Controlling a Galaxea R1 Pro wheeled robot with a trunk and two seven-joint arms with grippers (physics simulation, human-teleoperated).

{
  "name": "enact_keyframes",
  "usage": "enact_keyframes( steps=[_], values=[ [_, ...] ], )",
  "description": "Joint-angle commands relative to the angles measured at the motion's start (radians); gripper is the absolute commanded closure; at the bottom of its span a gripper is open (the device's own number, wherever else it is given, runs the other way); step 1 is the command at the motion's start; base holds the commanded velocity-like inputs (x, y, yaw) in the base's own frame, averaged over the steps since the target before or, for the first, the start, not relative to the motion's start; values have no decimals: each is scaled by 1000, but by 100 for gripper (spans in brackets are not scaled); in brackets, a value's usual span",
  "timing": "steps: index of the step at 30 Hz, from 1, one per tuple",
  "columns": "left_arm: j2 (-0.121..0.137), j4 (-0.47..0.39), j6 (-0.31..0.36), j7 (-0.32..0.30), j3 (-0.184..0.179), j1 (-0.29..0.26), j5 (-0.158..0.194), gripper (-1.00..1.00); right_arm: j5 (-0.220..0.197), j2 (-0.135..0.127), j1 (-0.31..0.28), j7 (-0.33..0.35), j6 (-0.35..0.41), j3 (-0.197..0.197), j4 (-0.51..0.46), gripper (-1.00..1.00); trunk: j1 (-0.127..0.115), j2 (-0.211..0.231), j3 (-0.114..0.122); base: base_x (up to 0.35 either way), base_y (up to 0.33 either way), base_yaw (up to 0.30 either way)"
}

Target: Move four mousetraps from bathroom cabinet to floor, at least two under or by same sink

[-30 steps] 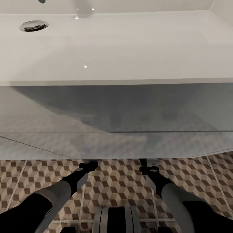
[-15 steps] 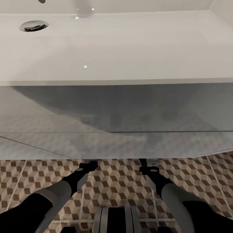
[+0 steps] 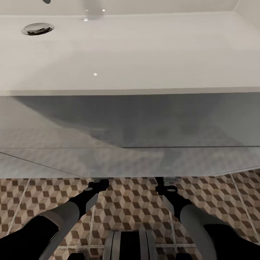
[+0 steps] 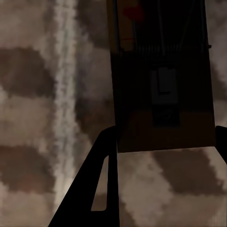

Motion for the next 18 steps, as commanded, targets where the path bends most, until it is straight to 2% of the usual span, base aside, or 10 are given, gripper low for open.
enact_keyframes(
  steps=[1,12,18],
  values=[
    [0,1,-3,6,-9,0,7,100,7,0,0,-3,7,-2,-2,-100,0,0,0,0,0,0],
    [2,5,7,-1,-10,0,8,100,7,0,0,-3,8,-2,-2,-100,0,0,0,0,0,0],
    [2,8,50,-6,-8,-1,8,100,7,0,0,-3,8,-2,-2,-100,0,0,0,0,0,0]
  ],
)
